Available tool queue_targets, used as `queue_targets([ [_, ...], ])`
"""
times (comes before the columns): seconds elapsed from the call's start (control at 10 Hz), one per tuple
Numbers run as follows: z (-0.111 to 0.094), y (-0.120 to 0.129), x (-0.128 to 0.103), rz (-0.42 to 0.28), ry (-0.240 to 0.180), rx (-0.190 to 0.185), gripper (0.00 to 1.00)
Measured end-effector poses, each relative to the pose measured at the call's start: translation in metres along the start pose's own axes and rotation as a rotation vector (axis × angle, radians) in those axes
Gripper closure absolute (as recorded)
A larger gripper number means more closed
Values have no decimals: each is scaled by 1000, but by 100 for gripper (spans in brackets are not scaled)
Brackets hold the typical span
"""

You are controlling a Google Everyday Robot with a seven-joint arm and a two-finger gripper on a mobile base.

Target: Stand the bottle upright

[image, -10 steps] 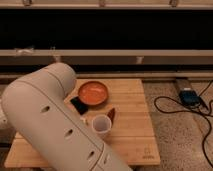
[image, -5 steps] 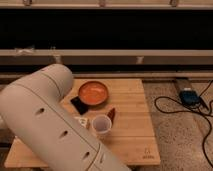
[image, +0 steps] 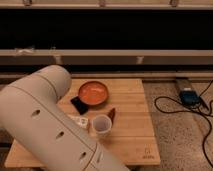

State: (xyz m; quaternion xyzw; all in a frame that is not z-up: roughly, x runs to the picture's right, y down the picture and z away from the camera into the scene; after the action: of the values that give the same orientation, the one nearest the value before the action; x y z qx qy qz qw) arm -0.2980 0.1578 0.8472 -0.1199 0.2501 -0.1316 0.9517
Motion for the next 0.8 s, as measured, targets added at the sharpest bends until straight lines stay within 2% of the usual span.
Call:
queue_targets([
  [0.3, -1, 0, 0, -4, 24, 6, 38],
  [0.4, 1, -2, 1, 9, 26, 1, 44],
  [0.5, 1, -4, 2, 18, 27, -6, 53],
  [0.8, 2, -20, 7, 120, 15, -47, 83],
])
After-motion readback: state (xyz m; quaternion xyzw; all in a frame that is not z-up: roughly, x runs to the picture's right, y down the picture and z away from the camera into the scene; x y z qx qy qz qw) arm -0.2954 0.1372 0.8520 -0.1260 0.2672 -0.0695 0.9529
